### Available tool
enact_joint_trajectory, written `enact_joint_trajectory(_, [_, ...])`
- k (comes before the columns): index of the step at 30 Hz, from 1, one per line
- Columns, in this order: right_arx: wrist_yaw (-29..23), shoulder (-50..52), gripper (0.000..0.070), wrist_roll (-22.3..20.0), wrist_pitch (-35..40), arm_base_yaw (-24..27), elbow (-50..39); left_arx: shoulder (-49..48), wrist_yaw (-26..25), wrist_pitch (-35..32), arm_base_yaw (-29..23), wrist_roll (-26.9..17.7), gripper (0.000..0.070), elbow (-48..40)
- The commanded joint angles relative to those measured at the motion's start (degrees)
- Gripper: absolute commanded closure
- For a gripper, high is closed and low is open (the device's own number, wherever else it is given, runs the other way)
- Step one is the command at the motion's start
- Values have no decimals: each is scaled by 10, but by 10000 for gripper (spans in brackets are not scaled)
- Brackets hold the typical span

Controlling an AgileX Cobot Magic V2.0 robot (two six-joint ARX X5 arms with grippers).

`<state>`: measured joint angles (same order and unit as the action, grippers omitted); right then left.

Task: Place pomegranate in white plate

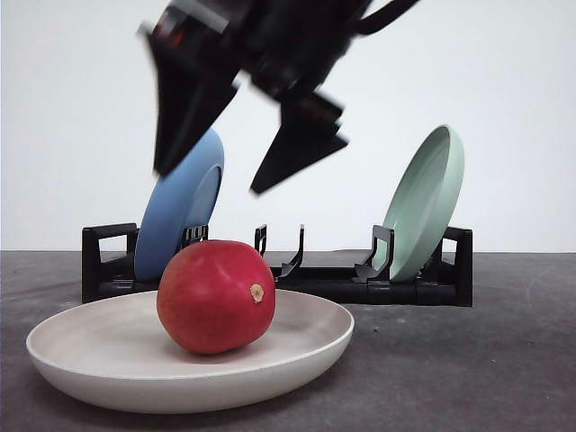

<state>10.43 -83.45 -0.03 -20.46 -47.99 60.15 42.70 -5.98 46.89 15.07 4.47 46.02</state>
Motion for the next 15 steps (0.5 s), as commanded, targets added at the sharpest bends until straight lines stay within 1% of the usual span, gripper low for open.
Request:
enact_joint_trajectory(1, [8,42,28,-3,25,12,-50,3,0,-6,0,-3,236,4])
enact_joint_trajectory(5, [49,157,29,18,29,72,-142,3,-1,-3,0,8,236,4])
enact_joint_trajectory(7, [72,218,30,31,24,114,-180,3,-1,-2,0,12,236,4])
enact_joint_trajectory(11, [93,304,37,52,11,190,-220,3,-1,-2,0,12,236,4])
enact_joint_trajectory(15, [112,355,39,50,-27,272,-231,3,0,-2,0,12,236,4])
